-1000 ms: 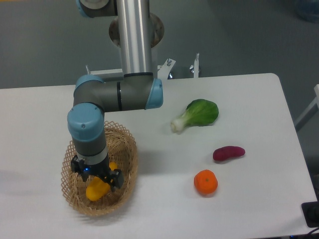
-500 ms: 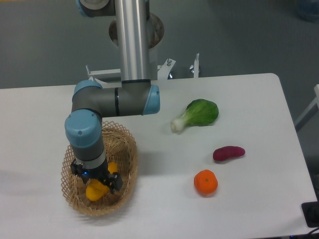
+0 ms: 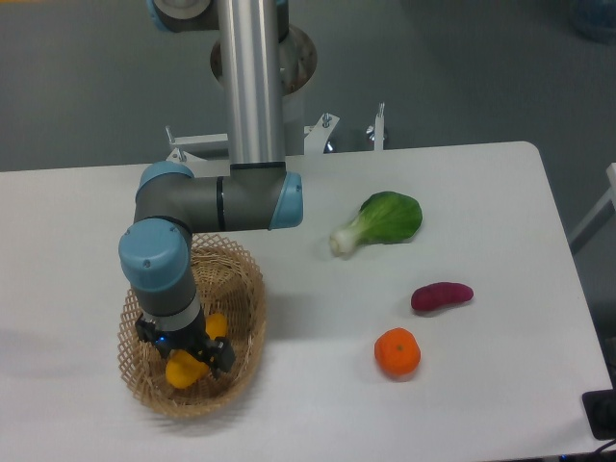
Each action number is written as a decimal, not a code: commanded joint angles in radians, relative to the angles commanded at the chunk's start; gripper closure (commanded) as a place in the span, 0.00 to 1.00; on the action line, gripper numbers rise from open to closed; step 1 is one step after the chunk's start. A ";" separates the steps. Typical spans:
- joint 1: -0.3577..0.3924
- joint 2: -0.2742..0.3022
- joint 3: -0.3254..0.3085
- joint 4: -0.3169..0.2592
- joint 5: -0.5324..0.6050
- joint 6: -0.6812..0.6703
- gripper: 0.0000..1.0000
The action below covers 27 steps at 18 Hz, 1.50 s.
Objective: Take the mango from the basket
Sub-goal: 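Lift the mango up out of the basket, then carry the held mango toward the purple sweet potato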
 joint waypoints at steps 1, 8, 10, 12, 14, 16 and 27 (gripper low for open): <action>-0.002 0.002 0.002 0.000 0.000 0.000 0.30; -0.005 0.014 0.003 0.000 0.000 0.006 0.47; -0.005 0.015 0.005 0.002 0.000 0.006 0.48; -0.005 0.026 0.005 0.000 -0.002 0.012 0.48; -0.002 0.040 0.006 -0.005 0.000 0.040 0.48; 0.029 0.078 0.008 -0.014 -0.003 0.066 0.48; 0.302 0.221 0.009 -0.112 -0.050 0.395 0.46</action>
